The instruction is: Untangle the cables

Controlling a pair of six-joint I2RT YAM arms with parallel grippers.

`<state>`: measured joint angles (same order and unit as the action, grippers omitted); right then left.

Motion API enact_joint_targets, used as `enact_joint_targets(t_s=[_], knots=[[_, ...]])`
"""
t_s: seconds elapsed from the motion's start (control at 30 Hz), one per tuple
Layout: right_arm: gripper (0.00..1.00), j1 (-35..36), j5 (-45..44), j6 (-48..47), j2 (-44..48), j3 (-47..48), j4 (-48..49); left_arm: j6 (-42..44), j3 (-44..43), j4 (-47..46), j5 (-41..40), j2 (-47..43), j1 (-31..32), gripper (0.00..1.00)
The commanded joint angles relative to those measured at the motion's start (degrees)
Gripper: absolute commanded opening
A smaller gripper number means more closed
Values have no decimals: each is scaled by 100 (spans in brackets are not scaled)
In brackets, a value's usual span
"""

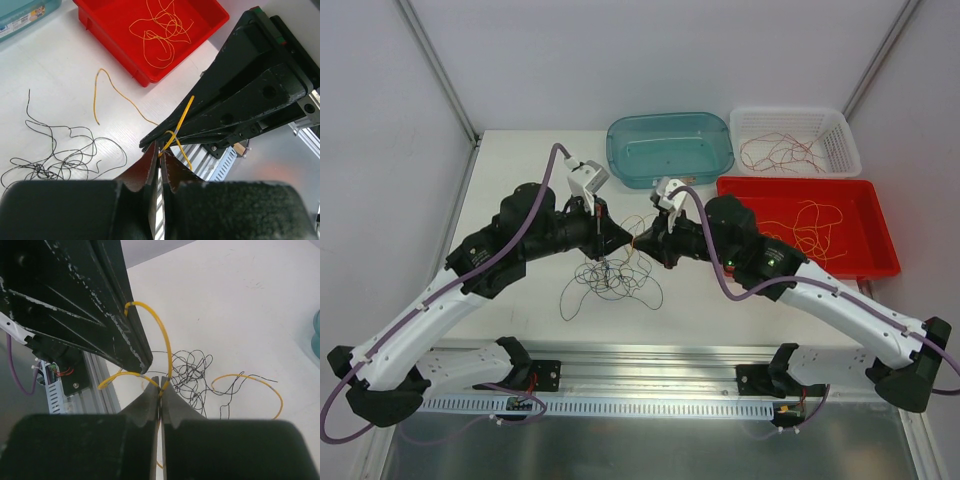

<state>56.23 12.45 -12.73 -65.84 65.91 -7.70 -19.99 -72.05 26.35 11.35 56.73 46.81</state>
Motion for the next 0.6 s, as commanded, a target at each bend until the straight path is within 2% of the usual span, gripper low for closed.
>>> enact_joint_targets(t_s=[0.0, 0.1, 0.13, 0.23, 0.27, 0.33, 0.37, 0.57], knots=[[1, -6, -128, -98, 300, 36, -3, 144, 33, -209, -177, -127, 4, 2], [1, -15, -374, -98, 362, 36, -222, 223, 42, -227, -475, -171, 4, 26], [1, -24, -462, -115, 397, 36, -292, 258, 42, -218, -685, -215, 4, 42], [1, -85, -804, -151, 450, 62, -591, 478, 33, -218, -1107, -390, -5, 63], [1, -112, -1023, -159, 476, 62, -757, 539, 16, -218, -1344, -434, -5, 78], [1, -261, -1200, -142, 493, 132, -951, 759, 42, -227, -1740, -601, -5, 90], [1, -340, -1592, -107, 485, 159, -1152, 812, 59, -235, -2125, -645, -14, 98], [1, -1438, -2447, 271, 529, 151, -1769, 1330, 612, -367, -2927, -1146, -49, 99]])
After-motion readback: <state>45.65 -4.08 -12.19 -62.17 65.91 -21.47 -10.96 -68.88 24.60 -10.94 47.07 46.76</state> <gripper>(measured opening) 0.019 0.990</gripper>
